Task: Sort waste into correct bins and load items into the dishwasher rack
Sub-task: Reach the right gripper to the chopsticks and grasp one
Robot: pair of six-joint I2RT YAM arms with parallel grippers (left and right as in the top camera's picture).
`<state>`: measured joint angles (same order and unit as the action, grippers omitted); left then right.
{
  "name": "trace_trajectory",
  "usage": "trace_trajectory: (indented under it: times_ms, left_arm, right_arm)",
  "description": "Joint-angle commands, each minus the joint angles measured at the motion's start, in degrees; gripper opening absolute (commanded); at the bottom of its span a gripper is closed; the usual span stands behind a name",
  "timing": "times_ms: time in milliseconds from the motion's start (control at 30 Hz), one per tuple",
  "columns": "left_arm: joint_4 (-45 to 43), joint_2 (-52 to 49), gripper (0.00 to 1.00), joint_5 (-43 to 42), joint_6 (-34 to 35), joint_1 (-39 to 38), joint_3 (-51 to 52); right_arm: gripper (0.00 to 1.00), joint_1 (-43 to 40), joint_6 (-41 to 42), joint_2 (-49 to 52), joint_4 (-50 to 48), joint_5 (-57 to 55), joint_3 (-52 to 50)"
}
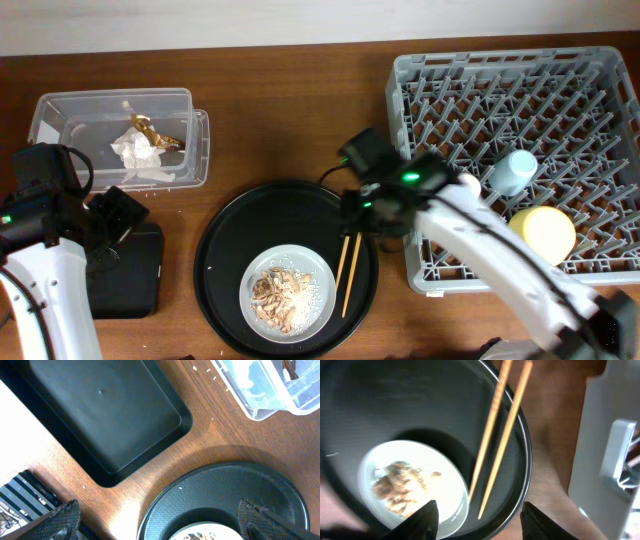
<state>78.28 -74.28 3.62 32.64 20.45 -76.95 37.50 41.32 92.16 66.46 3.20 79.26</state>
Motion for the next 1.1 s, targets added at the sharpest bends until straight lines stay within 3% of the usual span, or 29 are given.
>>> trace_trajectory:
  times_ms: [0,167,600,1067]
  left_arm:
    - [0.0,0.0,0.99,0.2,0.5,0.3,-0.8]
    - [0.0,0.0,0.99,0.2,0.5,0.3,-0.8]
    - [0.0,0.0,0.99,0.2,0.5,0.3,-0.8]
    - [0.0,0.0,0.99,0.2,0.5,0.3,-0.8]
  right_arm:
    - [0.48,2.3,10.5,6.7,0.3,-9.9,0.0]
    - [0.41,1.9,10.4,15.5,-0.9,-10.3,0.0]
    - [0.4,1.9,12.4,17.3,-9.0,-7.7,0.0]
    - [0.4,3.0,11.3,17.3,-18.7,-7.3,-6.7]
